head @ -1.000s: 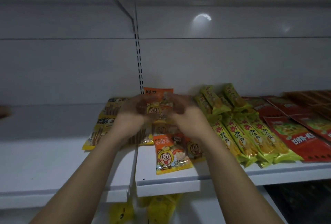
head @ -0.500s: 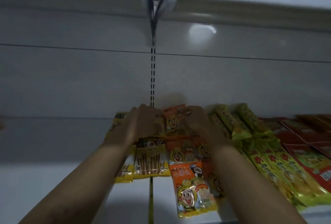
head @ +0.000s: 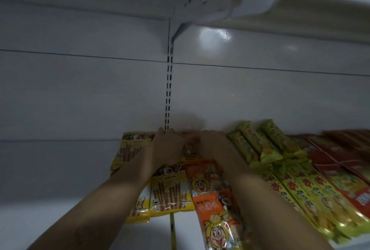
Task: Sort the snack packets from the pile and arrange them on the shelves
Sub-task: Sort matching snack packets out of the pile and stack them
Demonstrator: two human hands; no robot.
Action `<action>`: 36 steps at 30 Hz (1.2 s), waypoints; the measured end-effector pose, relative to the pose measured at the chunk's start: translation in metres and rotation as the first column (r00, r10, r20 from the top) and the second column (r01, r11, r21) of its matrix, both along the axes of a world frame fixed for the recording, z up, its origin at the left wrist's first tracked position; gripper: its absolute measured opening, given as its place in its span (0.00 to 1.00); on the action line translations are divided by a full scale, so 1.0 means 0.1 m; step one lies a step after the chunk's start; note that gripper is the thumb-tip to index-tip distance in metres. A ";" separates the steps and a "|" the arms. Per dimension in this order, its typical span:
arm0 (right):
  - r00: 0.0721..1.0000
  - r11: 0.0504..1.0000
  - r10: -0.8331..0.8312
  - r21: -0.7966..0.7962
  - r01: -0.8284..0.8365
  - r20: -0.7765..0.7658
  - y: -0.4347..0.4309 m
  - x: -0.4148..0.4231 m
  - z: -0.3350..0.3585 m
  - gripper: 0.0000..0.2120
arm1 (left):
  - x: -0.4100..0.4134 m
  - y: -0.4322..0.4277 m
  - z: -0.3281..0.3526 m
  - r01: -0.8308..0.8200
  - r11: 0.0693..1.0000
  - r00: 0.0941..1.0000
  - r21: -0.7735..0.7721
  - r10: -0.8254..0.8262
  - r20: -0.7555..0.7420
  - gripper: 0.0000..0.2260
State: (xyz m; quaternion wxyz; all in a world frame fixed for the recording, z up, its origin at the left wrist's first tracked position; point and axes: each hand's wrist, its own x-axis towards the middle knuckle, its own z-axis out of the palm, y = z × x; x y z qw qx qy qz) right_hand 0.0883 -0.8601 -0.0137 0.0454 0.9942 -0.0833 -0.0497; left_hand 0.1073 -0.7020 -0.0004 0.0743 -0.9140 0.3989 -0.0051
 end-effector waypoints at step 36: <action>0.857 0.776 0.262 0.432 -0.460 0.443 1.02 -1.83 0.57 0.36 | -2.24 1.39 0.28 -0.505 0.693 0.813 -0.515 0.583 -0.014 0.26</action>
